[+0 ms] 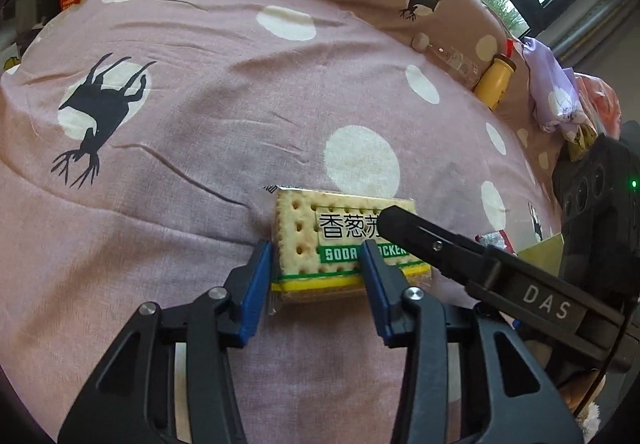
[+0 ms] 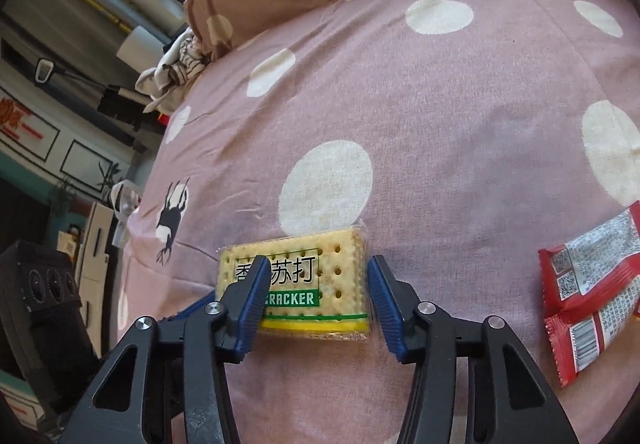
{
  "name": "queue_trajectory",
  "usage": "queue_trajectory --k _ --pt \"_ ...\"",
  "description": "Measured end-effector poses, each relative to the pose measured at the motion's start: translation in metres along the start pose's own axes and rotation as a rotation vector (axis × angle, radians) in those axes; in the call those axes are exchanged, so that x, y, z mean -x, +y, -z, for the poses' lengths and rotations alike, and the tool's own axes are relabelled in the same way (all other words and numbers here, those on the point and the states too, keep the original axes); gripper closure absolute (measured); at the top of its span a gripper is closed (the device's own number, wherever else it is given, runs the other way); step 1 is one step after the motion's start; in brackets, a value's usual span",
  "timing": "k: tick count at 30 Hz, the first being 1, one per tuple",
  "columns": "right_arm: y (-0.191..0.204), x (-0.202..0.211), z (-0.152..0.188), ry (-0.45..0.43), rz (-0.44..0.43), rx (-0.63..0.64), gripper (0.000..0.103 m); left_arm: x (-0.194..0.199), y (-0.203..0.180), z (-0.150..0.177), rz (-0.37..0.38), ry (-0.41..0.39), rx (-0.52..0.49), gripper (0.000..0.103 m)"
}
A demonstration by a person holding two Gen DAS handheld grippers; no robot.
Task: Organize snacks
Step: 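Carry the soda cracker packet with the right gripper into the green box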
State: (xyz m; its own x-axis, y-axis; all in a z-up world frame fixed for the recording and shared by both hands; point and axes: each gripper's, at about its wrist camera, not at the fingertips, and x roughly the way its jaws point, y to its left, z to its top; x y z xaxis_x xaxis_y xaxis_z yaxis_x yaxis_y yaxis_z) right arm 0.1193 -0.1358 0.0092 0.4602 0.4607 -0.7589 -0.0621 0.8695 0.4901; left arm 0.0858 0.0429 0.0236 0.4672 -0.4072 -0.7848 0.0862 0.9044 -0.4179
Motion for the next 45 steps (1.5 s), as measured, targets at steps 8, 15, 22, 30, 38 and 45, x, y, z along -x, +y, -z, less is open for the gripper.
queue_trajectory --k 8,15,22,30,38,45 --pt "0.008 0.029 0.008 -0.059 -0.013 0.018 0.050 0.023 -0.017 0.008 0.002 -0.067 -0.035 0.060" --pt "0.020 0.075 0.022 -0.179 0.009 0.044 0.050 0.054 -0.034 0.020 0.063 -0.137 -0.071 0.060" --pt "0.019 0.126 0.042 -0.298 0.030 0.047 0.050 0.081 -0.065 0.033 0.120 -0.200 -0.174 0.060" --pt "-0.011 0.180 0.068 -0.400 0.085 -0.012 0.050 0.089 -0.114 0.054 0.196 -0.199 -0.290 0.060" --pt "-0.047 0.236 0.085 -0.498 0.171 -0.100 0.050 0.086 -0.180 0.068 0.286 -0.187 -0.399 0.062" --pt "-0.085 0.264 0.093 -0.529 0.230 -0.199 0.050 0.072 -0.229 0.079 0.322 -0.157 -0.469 0.065"
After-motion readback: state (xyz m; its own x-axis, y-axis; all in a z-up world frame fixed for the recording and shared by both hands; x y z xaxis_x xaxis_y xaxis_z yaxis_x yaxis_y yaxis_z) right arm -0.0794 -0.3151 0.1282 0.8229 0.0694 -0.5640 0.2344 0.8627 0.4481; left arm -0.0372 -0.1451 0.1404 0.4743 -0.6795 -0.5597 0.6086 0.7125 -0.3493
